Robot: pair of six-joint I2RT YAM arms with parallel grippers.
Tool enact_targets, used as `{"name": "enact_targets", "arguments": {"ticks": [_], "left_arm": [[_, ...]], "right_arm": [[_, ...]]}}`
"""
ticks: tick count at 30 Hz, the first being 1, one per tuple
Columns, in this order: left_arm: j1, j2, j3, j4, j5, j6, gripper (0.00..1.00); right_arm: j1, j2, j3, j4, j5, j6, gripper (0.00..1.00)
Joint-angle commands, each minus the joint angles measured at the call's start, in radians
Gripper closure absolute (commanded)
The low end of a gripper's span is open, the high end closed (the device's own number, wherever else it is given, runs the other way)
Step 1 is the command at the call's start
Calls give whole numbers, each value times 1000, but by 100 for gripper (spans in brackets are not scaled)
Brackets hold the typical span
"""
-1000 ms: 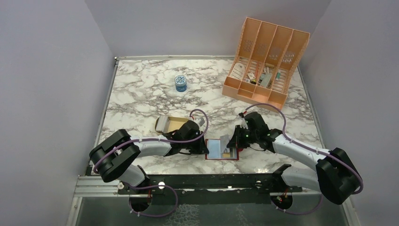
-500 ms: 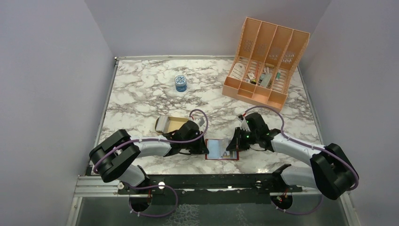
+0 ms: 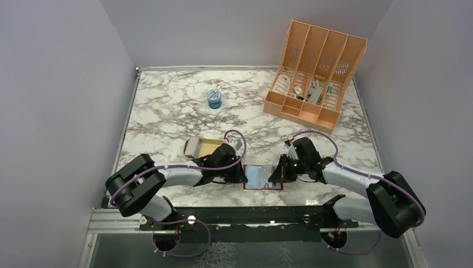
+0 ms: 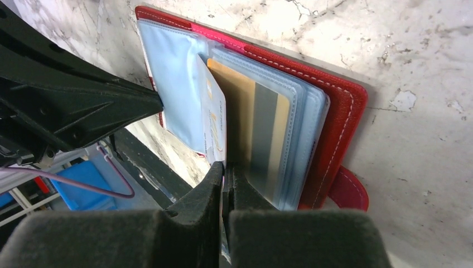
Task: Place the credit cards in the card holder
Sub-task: Insert the credit card into the card holder.
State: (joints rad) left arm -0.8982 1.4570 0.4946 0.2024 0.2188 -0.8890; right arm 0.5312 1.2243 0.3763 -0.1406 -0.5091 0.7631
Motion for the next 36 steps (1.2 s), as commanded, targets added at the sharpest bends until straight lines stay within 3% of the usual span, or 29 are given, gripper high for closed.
{"name": "enact_targets", "arguments": {"ticks": [1, 36], "left_arm": [[-6, -10, -31, -38, -41, 4, 94], [-21, 7, -34, -18, -45, -13, 94]], "right_arm": [[0, -33, -35, -2, 36, 31, 99], [0, -47, -65, 16, 132, 39, 99]]}}
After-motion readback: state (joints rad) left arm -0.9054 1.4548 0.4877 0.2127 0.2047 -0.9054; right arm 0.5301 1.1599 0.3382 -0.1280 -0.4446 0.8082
